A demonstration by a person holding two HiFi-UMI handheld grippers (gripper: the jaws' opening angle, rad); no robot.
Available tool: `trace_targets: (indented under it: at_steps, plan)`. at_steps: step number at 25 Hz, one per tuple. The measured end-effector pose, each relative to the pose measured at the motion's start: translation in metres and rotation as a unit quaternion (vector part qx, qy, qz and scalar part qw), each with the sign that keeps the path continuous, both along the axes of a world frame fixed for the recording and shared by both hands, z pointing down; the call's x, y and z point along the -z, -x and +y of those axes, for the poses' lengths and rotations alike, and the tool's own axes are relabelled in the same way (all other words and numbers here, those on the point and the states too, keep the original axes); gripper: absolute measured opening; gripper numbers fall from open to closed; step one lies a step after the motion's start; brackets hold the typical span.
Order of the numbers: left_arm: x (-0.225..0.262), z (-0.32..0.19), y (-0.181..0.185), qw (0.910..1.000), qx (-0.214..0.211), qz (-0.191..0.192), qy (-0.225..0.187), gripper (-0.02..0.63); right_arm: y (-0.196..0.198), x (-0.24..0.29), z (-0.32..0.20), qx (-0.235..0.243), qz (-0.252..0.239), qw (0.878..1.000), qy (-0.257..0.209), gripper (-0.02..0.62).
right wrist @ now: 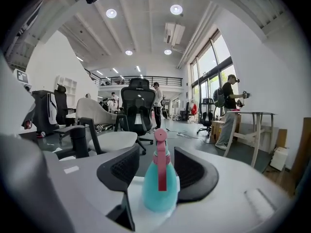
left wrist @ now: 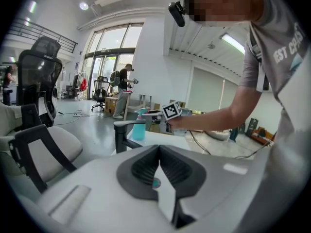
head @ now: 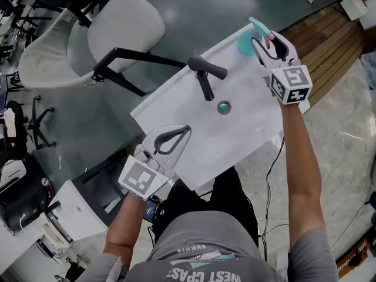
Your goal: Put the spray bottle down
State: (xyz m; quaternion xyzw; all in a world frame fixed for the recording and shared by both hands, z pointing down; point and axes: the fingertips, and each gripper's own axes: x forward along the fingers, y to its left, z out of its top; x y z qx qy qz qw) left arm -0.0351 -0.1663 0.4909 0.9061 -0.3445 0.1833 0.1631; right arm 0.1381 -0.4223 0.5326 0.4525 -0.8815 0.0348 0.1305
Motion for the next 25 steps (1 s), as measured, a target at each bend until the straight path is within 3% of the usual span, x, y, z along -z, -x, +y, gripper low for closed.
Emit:
trace_targets:
  at_steps: [10,25]
  plan:
    - [0.011,0.003,0.010,0.9999,0.001,0.002,-0.010,0.002,-0.007,0.017,0.015,-0.025,0.002,1.000,-0.013,0.232]
    - [0.050,0.023,0.027,0.9991,0.000,0.008,-0.041,0.002,-0.038,0.062,0.074,-0.108,-0.023,0.994,-0.014,0.177]
